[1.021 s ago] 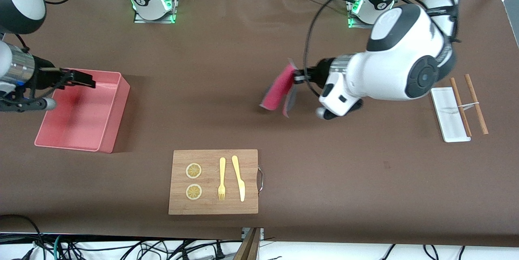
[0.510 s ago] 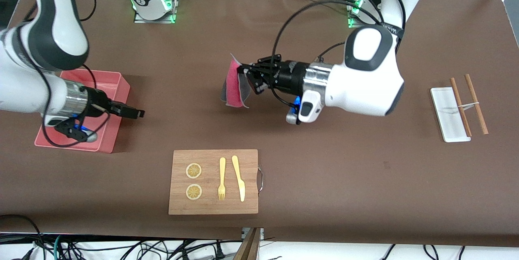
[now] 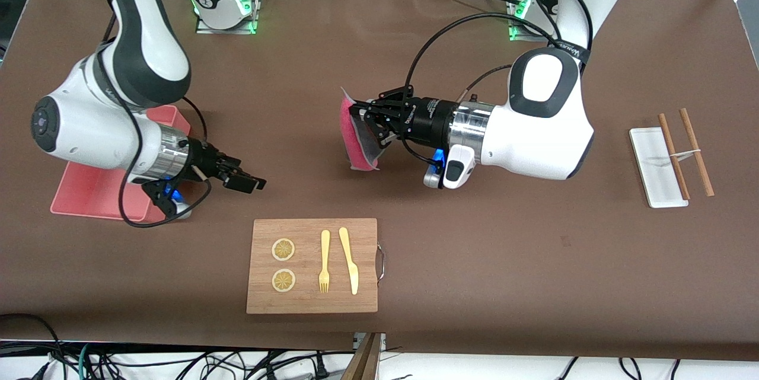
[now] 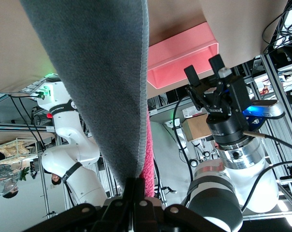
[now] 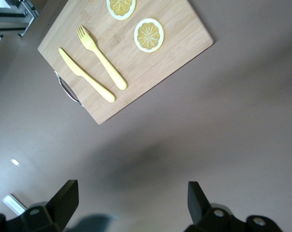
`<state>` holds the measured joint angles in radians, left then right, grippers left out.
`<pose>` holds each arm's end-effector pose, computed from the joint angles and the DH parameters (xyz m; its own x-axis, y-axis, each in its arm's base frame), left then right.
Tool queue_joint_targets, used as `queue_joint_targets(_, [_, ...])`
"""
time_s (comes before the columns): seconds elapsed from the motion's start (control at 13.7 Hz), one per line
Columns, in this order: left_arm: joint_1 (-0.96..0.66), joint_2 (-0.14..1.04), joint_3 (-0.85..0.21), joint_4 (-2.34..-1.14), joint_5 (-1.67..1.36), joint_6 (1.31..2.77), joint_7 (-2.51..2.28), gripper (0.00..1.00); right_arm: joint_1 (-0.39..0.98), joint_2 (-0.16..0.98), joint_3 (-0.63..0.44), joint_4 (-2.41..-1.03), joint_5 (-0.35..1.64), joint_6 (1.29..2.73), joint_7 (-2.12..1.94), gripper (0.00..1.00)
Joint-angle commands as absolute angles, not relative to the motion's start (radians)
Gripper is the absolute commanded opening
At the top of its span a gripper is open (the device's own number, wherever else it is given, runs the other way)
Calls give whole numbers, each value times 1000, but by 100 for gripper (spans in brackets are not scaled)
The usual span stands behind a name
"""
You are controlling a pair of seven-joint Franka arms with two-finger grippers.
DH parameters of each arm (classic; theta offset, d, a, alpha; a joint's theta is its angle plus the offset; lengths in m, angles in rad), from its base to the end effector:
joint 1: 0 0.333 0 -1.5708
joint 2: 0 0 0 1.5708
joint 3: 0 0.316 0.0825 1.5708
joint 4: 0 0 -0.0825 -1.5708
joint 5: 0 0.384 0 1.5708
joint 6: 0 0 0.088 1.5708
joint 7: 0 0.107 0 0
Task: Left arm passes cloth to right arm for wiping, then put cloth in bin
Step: 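Close the right gripper on the cloth beside the left gripper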
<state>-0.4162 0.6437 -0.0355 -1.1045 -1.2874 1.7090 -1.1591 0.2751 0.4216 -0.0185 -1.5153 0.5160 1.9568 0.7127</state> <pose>0.6343 -0.3979 0.5080 0.3392 0.1591 -0.9272 0.8797 -0.4028 0.2528 0.6546 0.2073 0.4297 0.7886 -0.5278 -0.3154 -0.6125 -0.7194 -0.3276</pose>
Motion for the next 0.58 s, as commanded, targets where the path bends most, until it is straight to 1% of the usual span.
queue_joint_targets(0.0, [-429,635,-31,-1097,-1270,1721,-1181,0,322,454,-25,-1491,561,2000,840,100])
queue_joint_targets(0.22, [-426,634,-29,-1097,-1270,1721,-1186,0,344,469,-25,-1491,653,2066,893,100])
queue_joint_targets(0.51, [-420,629,-29,-1101,-1270,1713,-1186,0,370,498,-6,-1491,716,2091,913,100])
